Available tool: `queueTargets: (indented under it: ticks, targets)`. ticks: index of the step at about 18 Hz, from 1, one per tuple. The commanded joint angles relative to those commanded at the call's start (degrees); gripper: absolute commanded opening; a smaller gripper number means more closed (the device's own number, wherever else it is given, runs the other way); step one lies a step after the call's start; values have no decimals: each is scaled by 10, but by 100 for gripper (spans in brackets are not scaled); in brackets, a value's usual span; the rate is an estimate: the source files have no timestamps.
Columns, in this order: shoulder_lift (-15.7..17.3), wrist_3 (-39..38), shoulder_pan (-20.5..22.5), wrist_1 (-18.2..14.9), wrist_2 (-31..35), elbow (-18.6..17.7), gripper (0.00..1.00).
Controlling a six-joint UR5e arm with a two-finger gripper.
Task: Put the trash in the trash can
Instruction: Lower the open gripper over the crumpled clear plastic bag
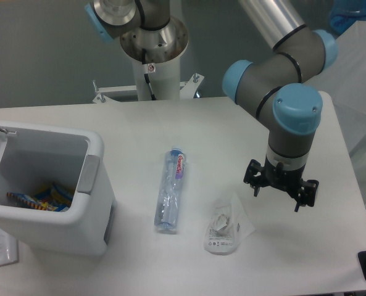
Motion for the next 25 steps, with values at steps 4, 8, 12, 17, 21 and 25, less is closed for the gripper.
queueTargets:
  ticks: [4, 8, 12, 17, 21, 25]
  targets:
    - [-4, -10, -9, 0, 3, -3, 100]
    - [-11, -82, -21, 4, 4, -8, 100]
    - [-18, -129, -29, 42, 13, -31, 100]
    - [-33, -134, -41, 94, 20, -72, 100]
    - [-49, -132, -55, 99, 49, -96, 100]
    - [-62, -119, -60, 102, 54, -86, 99]
